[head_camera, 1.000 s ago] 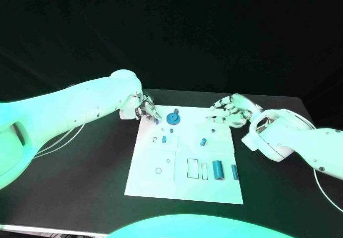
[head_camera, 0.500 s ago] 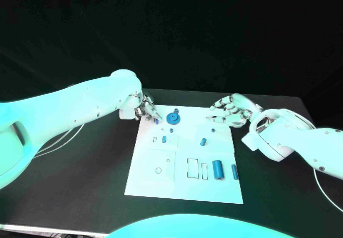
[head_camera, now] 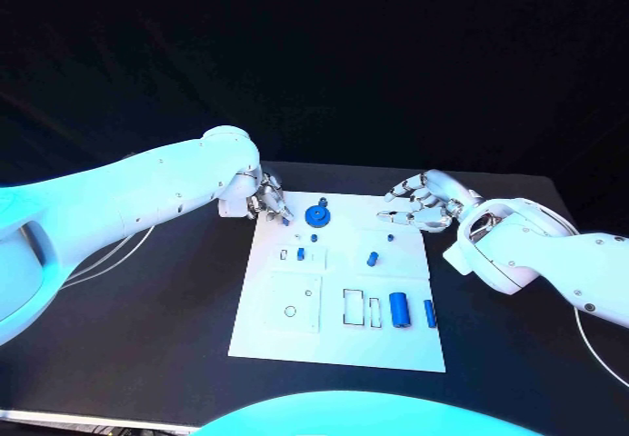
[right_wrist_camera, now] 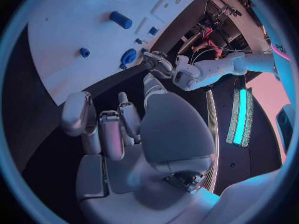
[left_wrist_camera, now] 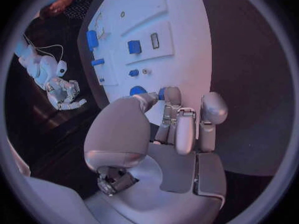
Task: Assemble the parts on the task board
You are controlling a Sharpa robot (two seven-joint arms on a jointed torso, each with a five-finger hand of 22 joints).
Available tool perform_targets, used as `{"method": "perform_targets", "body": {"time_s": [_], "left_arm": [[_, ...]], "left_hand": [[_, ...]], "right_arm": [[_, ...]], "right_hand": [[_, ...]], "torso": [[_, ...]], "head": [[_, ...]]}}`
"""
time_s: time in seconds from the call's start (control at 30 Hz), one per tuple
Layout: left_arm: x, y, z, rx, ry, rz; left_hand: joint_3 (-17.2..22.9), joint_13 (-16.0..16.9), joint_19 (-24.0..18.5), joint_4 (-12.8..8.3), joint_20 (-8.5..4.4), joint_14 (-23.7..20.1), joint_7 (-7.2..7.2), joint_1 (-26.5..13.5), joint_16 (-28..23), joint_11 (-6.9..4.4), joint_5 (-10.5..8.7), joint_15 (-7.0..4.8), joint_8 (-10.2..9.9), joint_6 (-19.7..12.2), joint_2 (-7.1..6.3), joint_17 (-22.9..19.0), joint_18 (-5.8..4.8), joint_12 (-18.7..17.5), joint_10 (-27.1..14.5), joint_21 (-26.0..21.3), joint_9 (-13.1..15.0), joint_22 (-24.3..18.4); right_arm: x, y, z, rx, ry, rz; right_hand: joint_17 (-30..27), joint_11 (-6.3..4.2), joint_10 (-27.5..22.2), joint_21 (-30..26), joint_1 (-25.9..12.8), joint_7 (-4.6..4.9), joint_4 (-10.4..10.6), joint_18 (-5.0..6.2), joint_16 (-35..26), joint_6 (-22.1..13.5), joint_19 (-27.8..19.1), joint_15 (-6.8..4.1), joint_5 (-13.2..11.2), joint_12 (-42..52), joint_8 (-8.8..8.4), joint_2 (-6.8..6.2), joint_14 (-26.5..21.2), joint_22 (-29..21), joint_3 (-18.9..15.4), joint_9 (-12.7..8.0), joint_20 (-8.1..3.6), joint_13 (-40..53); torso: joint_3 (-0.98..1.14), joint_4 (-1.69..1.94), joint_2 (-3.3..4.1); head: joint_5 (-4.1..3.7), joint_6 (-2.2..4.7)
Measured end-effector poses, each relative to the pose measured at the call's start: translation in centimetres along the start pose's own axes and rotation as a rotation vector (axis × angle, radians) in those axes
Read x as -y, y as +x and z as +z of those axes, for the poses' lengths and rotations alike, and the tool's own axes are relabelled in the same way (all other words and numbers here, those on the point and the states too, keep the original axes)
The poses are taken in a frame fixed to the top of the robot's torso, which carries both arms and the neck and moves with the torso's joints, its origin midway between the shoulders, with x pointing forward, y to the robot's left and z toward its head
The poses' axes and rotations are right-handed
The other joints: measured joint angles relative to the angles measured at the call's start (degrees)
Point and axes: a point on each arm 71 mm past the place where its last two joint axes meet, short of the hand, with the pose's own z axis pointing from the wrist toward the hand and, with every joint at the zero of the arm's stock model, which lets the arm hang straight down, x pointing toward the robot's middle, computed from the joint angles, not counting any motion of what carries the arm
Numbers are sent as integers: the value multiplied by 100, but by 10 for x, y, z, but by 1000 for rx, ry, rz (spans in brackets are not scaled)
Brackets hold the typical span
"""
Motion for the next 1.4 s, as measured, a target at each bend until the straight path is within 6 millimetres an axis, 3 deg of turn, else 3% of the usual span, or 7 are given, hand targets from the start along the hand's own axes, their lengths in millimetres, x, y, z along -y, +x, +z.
{"method": "perform_targets", "body": {"time_s": [0.23, 0.7, 0.9, 1.07, 1.13, 1.4], "left_arm": [[0, 0, 1, 3, 2, -14], [-11, 3, -5, -14, 30, -81], [-16, 10, -16, -26, 71, -120], [-19, 16, -26, -19, 103, -152], [-20, 19, -30, -15, 114, -159], [-19, 32, -45, 5, 152, -149]], "left_hand": [[222, 27, 20, -62, -21, -2, -1, 97, 20, -11, -30, -2, 43, -8, 35, 0, -1, 0, 57, 26, 32, 52], [561, 163, 205, 260, -61, -21, -35, 160, 88, -74, 12, -60, 376, -15, -37, 0, 0, 133, 321, 199, 227, 306], [955, 249, 308, 56, -82, 1, -86, -110, 153, -103, 37, -82, 473, 36, -210, 0, -1, 218, 476, 305, 259, 464], [1019, 248, 338, 71, -112, 1, -137, -331, 176, -137, 91, -124, 532, 88, -282, 0, -1, 247, 590, 306, 289, 446], [1298, 257, 339, -177, -113, 1, -146, -408, 179, -136, 92, -124, 534, 97, -331, 0, -1, 249, 608, 306, 290, 471], [1311, 320, 392, -174, -162, 1, -147, -480, 213, -166, 126, -165, 575, 122, -343, 0, -1, 295, 722, 351, 272, 557]], "right_arm": [[0, 0, 0, 0, 0, 0], [0, 0, 0, -1, -1, -4], [1, -1, 0, 0, -2, -9], [1, -1, -1, 2, -1, -12], [1, -1, -1, 2, -1, -13], [2, -2, -1, 3, -1, -14]], "right_hand": [[3, 0, 0, 0, 0, 0, 0, 0, 0, 0, 0, 0, 0, 0, 0, 0, 0, 0, 0, -7, 0, 0], [4, 0, 0, 0, 0, 0, 16, 0, 0, 0, 0, 0, 0, 0, 0, 0, 0, -6, 16, -7, 0, -1], [4, 0, 0, 0, 0, 0, 15, 0, 0, 0, 0, 0, 0, 0, 0, 0, 0, -6, 16, -7, 0, -1], [3, 0, 0, 0, 0, 0, 15, 0, 0, 0, 0, 0, 0, 0, 0, 0, 0, -6, 15, -7, 0, -1], [3, 0, 0, 0, 0, 0, 15, 0, 0, 0, 0, 0, 0, 0, 0, 0, 0, -6, 15, -7, 0, -1], [3, 0, 0, 0, 0, 0, 16, 0, 0, 0, 0, 0, 0, 0, 0, 0, 0, -6, 15, -7, 0, 4]], "torso": [[-2, 0, -1], [2, 2, -11], [2, 15, -14], [5, 28, -23], [5, 32, -27], [5, 42, -35]], "head": [[0, -2], [21, -10], [23, 7], [29, 38], [34, 40], [38, -13]]}}
